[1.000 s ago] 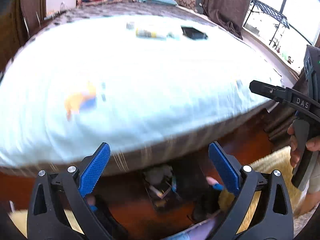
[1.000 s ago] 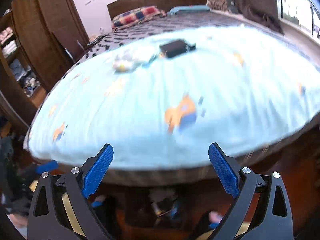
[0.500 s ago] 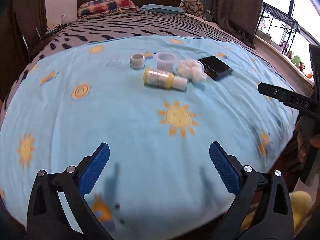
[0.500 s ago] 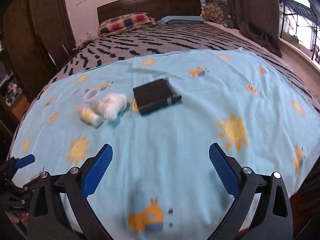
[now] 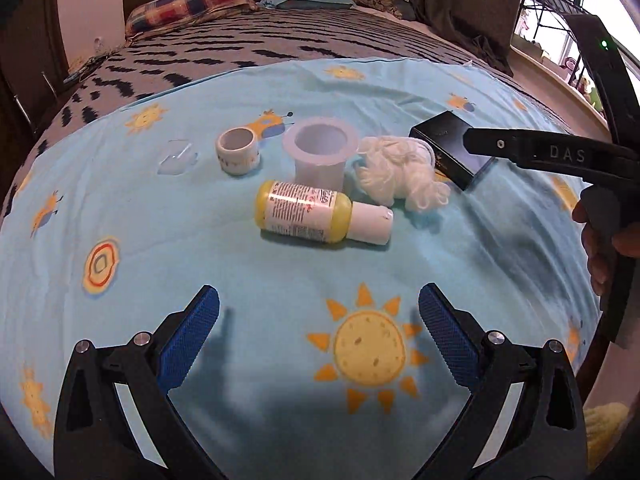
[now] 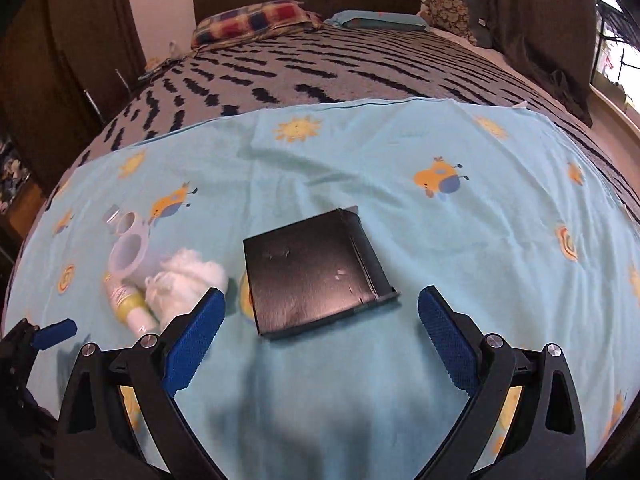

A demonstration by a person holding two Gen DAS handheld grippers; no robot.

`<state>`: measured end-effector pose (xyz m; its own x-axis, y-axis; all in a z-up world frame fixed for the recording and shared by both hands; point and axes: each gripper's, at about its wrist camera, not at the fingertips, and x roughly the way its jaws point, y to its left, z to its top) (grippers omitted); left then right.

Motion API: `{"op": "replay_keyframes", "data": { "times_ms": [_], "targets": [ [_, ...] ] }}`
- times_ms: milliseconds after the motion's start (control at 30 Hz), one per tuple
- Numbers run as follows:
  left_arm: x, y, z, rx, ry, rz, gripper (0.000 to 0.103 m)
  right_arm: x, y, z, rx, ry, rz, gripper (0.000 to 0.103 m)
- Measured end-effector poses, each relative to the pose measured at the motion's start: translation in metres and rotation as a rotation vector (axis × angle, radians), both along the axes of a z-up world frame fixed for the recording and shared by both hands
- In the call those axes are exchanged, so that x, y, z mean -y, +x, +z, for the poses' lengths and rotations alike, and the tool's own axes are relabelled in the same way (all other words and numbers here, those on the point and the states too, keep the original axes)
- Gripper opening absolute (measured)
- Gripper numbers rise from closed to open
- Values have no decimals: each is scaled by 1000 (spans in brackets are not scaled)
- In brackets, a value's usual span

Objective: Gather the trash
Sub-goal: 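Grasp the black box with right tool while left tool grasps yellow bottle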

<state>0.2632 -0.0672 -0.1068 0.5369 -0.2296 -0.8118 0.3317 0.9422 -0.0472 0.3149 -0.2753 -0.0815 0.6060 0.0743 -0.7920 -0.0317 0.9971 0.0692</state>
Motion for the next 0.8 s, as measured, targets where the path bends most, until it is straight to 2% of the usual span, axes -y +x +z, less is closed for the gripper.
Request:
{"op": "replay_keyframes", "data": {
  "times_ms": [167,333,533,633,700,733,767,800],
  "targets": [
    [6,16,-7,-17,-1,0,95,-7,16,-10,-45,-60,31,97],
    [14,27,-12,-18,4,-17,95,-4,24,-23,-78,-72,41,97],
    [18,41,-16,-8,-3,-25,95,-10,30,-30,-64,-110,58,95],
    [18,46,-15,-3,-20,-34,90,-17,30,-31,-44,-137,77,92],
    [17,48,-15,0,-24,-31,81,-18,29,-31,-40,-141,83,90],
    [16,48,-14,2,-29,-30,81,-18,28,-31,-39,-137,86,89],
    [16,47,-14,3,-31,-30,81,-18,27,-30,-39,-133,86,84],
    [15,45,-14,4,-25,-32,81,-18,25,-29,-39,-131,87,74]
  ]
}}
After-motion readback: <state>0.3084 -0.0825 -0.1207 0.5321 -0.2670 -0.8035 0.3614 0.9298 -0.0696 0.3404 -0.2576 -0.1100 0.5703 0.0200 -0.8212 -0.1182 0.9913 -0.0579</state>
